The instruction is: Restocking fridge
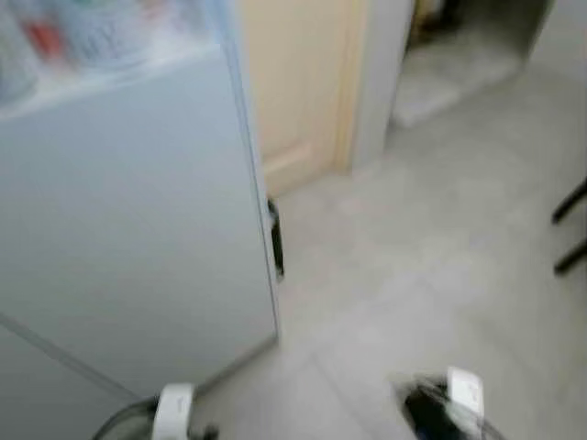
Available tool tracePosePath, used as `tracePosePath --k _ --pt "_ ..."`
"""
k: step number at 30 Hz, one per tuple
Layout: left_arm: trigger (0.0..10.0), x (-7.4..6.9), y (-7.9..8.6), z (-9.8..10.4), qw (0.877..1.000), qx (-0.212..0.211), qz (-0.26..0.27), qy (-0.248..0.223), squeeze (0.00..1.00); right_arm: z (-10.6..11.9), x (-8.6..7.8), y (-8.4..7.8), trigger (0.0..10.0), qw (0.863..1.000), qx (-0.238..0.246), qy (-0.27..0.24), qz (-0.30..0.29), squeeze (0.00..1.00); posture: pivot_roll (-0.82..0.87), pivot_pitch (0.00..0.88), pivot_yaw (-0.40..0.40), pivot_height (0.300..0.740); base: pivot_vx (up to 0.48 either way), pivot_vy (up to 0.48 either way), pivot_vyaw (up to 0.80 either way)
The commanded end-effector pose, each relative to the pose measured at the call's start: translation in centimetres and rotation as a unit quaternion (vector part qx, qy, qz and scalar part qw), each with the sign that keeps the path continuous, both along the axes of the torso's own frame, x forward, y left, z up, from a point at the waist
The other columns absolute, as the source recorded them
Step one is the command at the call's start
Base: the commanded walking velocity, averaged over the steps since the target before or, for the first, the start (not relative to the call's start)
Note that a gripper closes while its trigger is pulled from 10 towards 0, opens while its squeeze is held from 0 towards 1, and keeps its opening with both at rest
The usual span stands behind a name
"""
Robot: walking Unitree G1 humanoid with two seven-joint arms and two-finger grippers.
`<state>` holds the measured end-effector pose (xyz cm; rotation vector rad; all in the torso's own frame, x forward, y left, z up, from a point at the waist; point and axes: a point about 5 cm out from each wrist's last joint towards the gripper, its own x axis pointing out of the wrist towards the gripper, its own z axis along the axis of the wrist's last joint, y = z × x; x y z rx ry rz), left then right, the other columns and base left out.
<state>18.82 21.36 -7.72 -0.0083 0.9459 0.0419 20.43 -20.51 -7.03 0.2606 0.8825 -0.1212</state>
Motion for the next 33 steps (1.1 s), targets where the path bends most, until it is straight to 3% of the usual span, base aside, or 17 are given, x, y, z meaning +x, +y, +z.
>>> tracePosePath --k 1,25,33 --pt "10.0 -0.36 -0.21 -0.23 1.000 -0.003 0.002 0.007 0.00 -0.38 -0.94 -0.72 10.0 1.000 -0.006 0.017 -0.004 0.00 0.00 0.070 -0.009 0.740 0.000 0.000 0.80" --pt "10.0 -0.20 0.29 -0.07 1.000 0.002 0.010 0.007 0.00 -0.35 -0.75 -0.40 10.0 1.000 0.006 0.014 -0.012 0.00 0.01 0.090 0.004 0.740 0.000 0.000 0.80" --pt "10.0 -0.11 0.26 -0.04 1.000 -0.002 0.014 0.006 0.00 -0.37 -0.75 -0.23 10.0 0.999 0.021 0.011 -0.024 0.00 0.01 0.094 0.004 0.740 0.000 0.000 0.00"
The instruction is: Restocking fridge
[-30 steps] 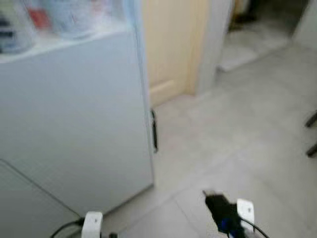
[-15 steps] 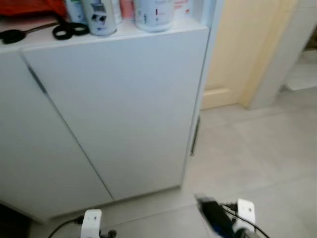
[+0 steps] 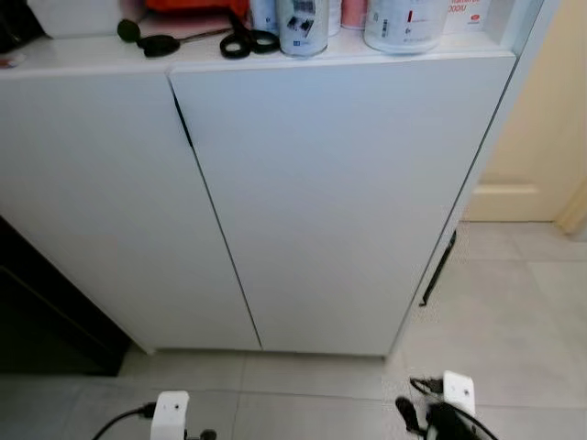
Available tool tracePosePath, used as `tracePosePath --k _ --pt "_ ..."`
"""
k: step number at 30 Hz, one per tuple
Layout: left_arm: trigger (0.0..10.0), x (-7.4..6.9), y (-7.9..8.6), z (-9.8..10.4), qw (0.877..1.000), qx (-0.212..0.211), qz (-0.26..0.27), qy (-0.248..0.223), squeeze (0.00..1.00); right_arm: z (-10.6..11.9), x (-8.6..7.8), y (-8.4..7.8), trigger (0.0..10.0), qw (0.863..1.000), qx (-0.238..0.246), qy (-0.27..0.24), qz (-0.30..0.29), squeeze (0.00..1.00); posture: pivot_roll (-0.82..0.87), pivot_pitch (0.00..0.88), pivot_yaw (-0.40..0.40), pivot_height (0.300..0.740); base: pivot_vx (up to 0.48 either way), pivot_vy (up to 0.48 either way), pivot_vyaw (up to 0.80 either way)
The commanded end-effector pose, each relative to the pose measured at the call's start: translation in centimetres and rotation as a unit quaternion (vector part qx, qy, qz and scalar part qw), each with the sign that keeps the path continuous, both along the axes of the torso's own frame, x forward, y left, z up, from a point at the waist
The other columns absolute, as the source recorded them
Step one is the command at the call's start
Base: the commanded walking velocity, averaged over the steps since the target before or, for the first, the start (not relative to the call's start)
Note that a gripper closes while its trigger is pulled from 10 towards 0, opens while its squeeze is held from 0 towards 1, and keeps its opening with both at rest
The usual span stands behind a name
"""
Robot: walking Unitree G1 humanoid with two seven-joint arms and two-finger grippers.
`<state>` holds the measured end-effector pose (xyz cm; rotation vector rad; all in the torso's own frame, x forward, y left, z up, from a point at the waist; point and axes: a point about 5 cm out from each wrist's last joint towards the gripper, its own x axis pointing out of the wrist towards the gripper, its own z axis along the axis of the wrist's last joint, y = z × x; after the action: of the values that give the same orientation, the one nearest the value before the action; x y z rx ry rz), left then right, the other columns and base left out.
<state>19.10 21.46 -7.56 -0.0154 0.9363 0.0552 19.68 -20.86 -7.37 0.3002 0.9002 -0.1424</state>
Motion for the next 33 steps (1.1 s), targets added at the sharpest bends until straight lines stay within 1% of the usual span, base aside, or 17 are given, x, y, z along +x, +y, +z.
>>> tracePosePath --k 1,6,10,16,21,25,27,33 --pt "10.0 -0.39 0.17 -0.20 1.000 -0.002 0.007 0.011 0.00 -0.03 0.01 0.13 10.0 1.000 0.009 0.001 -0.008 0.00 0.01 0.094 0.004 0.740 0.000 0.000 0.00" --pt "10.0 -0.43 0.15 -0.22 1.000 -0.002 0.007 0.014 0.00 -0.02 0.02 0.13 10.0 1.000 0.008 0.001 -0.009 0.00 0.01 0.094 0.004 0.740 0.000 0.000 0.00" --pt "10.0 -0.44 0.10 -0.25 1.000 -0.001 0.007 0.015 0.00 -0.03 0.00 0.13 10.0 1.000 0.012 -0.001 -0.013 0.00 0.01 0.095 0.004 0.740 0.000 0.275 0.00" --pt "10.0 -0.54 0.07 -0.31 1.000 0.000 0.006 0.018 0.00 -0.09 -0.10 0.15 10.0 1.000 0.012 0.000 -0.018 0.00 0.01 0.083 0.013 0.740 0.000 0.389 0.00" --pt "10.0 -0.76 -0.07 -0.45 1.000 -0.002 0.015 0.018 0.00 -0.23 -0.36 0.11 10.0 1.000 0.010 0.005 -0.018 0.00 0.02 0.065 0.007 0.740 0.000 0.387 0.00" --pt "10.0 -0.88 -0.12 -0.51 1.000 -0.003 0.018 0.018 0.00 -0.28 -0.51 -0.01 10.0 1.000 0.006 0.007 -0.017 0.00 0.02 0.073 0.013 0.740 0.000 0.386 0.00" --pt "10.0 -0.99 -0.12 -0.56 1.000 0.000 0.007 0.023 0.00 -0.32 -0.63 -0.13 10.0 1.000 0.002 0.006 -0.022 0.00 0.00 0.095 0.009 0.740 0.000 0.390 0.00" --pt "10.0 -0.86 -0.06 -0.49 1.000 0.001 0.008 0.022 0.00 -0.22 -0.47 -0.23 10.0 1.000 -0.001 0.006 -0.021 0.00 0.00 0.110 0.012 0.740 0.000 0.387 0.00"
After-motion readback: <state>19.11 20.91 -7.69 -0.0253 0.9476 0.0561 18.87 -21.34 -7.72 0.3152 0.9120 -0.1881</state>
